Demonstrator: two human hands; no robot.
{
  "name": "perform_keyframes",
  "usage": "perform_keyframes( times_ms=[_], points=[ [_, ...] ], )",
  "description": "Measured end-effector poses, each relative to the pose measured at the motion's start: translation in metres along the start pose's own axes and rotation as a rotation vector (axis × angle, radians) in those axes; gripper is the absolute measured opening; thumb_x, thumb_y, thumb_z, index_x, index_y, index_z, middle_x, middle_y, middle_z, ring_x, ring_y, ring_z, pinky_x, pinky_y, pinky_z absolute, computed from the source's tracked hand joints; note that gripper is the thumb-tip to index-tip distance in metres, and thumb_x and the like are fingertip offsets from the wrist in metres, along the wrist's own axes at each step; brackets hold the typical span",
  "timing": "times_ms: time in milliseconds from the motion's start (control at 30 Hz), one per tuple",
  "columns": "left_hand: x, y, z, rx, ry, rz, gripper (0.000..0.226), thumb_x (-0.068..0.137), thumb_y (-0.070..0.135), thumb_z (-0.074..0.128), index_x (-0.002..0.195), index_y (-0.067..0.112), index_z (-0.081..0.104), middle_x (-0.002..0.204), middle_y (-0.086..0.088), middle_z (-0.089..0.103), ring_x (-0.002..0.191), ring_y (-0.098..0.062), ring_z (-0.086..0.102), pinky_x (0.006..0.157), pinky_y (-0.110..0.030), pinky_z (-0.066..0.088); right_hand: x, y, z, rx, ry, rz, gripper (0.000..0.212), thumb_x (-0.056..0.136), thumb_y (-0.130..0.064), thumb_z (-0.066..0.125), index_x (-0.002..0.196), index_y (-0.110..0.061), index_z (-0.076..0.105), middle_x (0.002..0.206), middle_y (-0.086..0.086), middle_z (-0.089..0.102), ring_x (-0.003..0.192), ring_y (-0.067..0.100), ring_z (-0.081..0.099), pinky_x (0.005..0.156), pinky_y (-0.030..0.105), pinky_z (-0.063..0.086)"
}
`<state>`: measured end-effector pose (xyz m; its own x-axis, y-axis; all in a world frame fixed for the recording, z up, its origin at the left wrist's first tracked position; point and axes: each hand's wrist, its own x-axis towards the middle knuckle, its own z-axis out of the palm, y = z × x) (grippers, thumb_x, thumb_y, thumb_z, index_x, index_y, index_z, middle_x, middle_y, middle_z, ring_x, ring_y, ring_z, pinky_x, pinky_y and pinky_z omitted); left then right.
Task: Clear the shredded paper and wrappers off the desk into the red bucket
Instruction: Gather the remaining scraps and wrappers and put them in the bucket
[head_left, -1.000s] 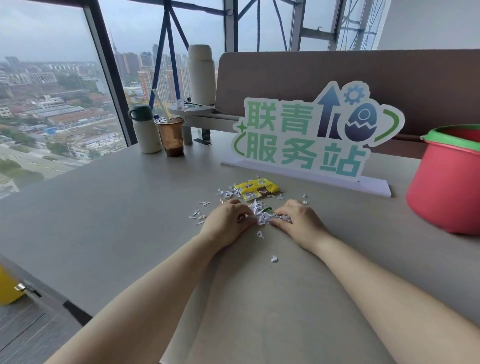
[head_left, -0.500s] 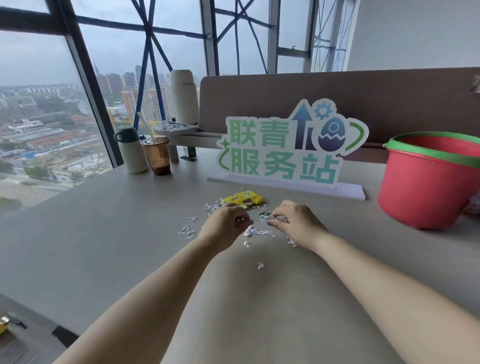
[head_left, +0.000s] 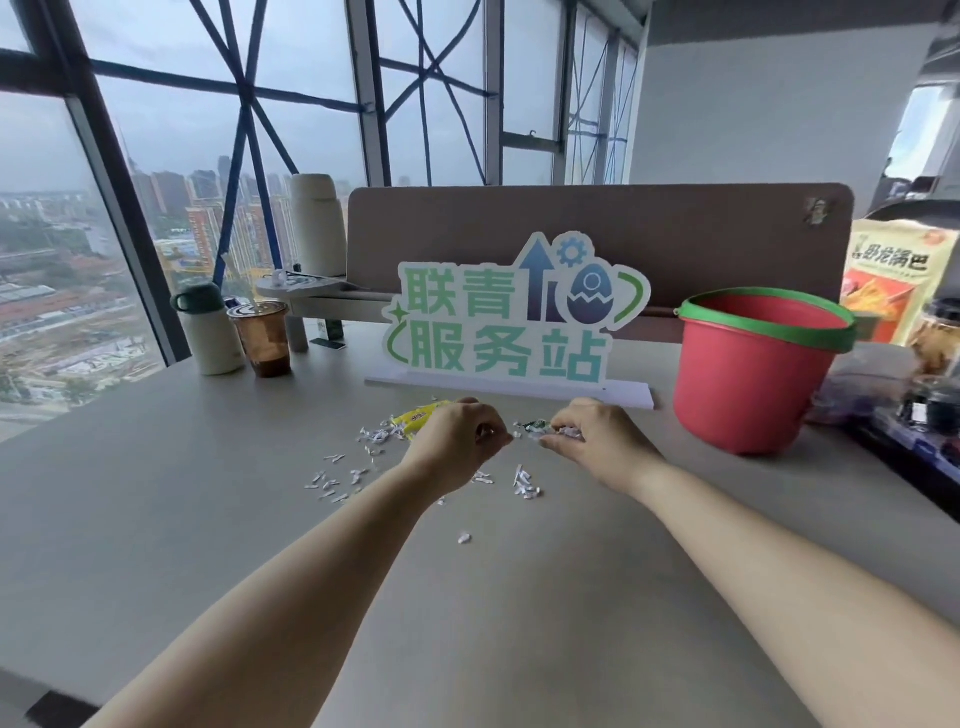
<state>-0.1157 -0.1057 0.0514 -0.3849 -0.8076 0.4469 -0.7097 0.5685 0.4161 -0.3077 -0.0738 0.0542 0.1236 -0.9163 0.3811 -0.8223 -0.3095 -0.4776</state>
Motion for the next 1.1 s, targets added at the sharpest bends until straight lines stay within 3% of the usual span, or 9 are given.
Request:
perform_keyframes(
  times_ms=[200, 333, 467, 600, 800, 967, 1100],
  points=[
    [0.012, 0.025, 0.008, -0.017, -0.032, 0.053, 0.015, 0.084, 0.028, 0.064, 0.089, 0.014, 0.070, 0.084, 0.000, 0.059, 0.074, -0.017, 0.055, 0.065, -0.024, 0.038, -0.014, 0.012, -0.028, -0.047, 0.030, 0.055, 0.024, 0.085, -0.028, 0.064, 0.092, -0.006, 0.067, 0.088, 0.005, 0.053, 0.081, 0.018, 0.050, 0.068, 0.025, 0.033],
    [0.023, 0.042, 0.013, -0.070, -0.036, 0.076, 0.012, 0.084, 0.025, 0.064, 0.088, 0.015, 0.070, 0.084, 0.003, 0.055, 0.077, -0.017, 0.057, 0.068, -0.023, 0.040, -0.021, 0.018, -0.048, -0.056, 0.058, 0.080, 0.022, 0.084, -0.029, 0.065, 0.079, -0.008, 0.065, 0.075, 0.002, 0.047, 0.073, 0.021, 0.048, 0.059, 0.026, 0.031],
    [0.029, 0.057, 0.024, -0.086, -0.069, 0.110, 0.014, 0.084, 0.027, 0.064, 0.089, 0.016, 0.070, 0.084, 0.003, 0.055, 0.078, -0.017, 0.056, 0.072, -0.026, 0.045, -0.029, 0.026, -0.060, -0.090, 0.072, 0.103, 0.022, 0.084, -0.028, 0.065, 0.081, -0.006, 0.067, 0.075, 0.003, 0.047, 0.075, 0.021, 0.048, 0.061, 0.030, 0.030],
    [0.035, 0.070, 0.030, -0.114, -0.072, 0.137, 0.015, 0.084, 0.027, 0.065, 0.089, 0.014, 0.070, 0.083, 0.003, 0.054, 0.074, -0.014, 0.052, 0.070, -0.025, 0.042, -0.033, 0.036, -0.073, -0.101, 0.102, 0.113, 0.025, 0.083, -0.026, 0.066, 0.080, -0.001, 0.065, 0.068, -0.001, 0.042, 0.068, 0.017, 0.044, 0.055, 0.023, 0.027],
    [0.048, 0.085, 0.039, -0.136, -0.085, 0.145, 0.014, 0.084, 0.028, 0.065, 0.088, 0.015, 0.070, 0.083, 0.002, 0.055, 0.075, -0.014, 0.051, 0.067, -0.023, 0.038, -0.036, 0.049, -0.087, -0.143, 0.122, 0.124, 0.027, 0.084, -0.026, 0.065, 0.089, 0.001, 0.067, 0.081, 0.009, 0.050, 0.077, 0.022, 0.047, 0.060, 0.031, 0.022],
    [0.064, 0.102, 0.040, -0.149, -0.080, 0.171, 0.017, 0.085, 0.027, 0.063, 0.091, 0.011, 0.069, 0.088, -0.003, 0.061, 0.076, -0.015, 0.051, 0.066, -0.024, 0.038, -0.035, 0.055, -0.104, -0.164, 0.156, 0.123, 0.030, 0.083, -0.027, 0.066, 0.093, 0.001, 0.067, 0.092, 0.019, 0.061, 0.087, 0.032, 0.056, 0.068, 0.035, 0.037],
    [0.082, 0.118, 0.039, -0.168, -0.068, 0.186, 0.017, 0.085, 0.026, 0.063, 0.087, 0.011, 0.070, 0.089, -0.006, 0.065, 0.074, -0.016, 0.052, 0.064, -0.024, 0.038, -0.031, 0.058, -0.127, -0.169, 0.167, 0.115, 0.027, 0.083, -0.028, 0.066, 0.091, -0.002, 0.069, 0.092, 0.017, 0.062, 0.088, 0.030, 0.056, 0.074, 0.037, 0.042]
  ],
)
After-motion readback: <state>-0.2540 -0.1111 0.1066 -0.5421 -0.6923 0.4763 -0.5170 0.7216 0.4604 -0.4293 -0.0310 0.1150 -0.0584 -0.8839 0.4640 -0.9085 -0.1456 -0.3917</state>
